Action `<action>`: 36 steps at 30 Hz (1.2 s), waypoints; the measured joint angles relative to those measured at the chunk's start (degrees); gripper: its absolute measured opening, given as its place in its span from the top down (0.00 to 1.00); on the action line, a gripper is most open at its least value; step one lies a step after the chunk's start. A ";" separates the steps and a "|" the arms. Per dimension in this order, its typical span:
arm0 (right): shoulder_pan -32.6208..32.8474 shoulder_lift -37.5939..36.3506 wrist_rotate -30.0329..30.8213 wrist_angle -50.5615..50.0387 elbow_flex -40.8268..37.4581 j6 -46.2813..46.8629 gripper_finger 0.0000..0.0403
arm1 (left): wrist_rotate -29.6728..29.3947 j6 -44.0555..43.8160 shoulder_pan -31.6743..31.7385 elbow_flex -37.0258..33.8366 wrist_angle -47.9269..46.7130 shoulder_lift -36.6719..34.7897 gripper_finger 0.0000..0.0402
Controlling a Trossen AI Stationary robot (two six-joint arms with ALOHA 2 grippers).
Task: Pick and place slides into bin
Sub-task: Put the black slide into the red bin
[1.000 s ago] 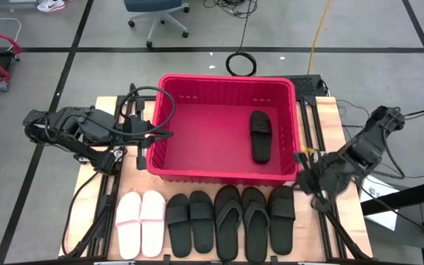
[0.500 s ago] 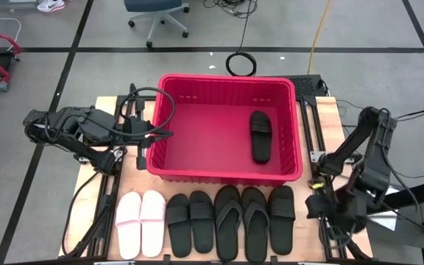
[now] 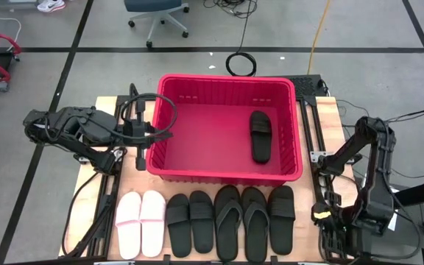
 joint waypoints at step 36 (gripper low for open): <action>-8.42 10.15 5.54 10.08 -9.94 -18.09 0.67 | 0.11 -2.03 0.01 0.00 -0.07 0.01 0.98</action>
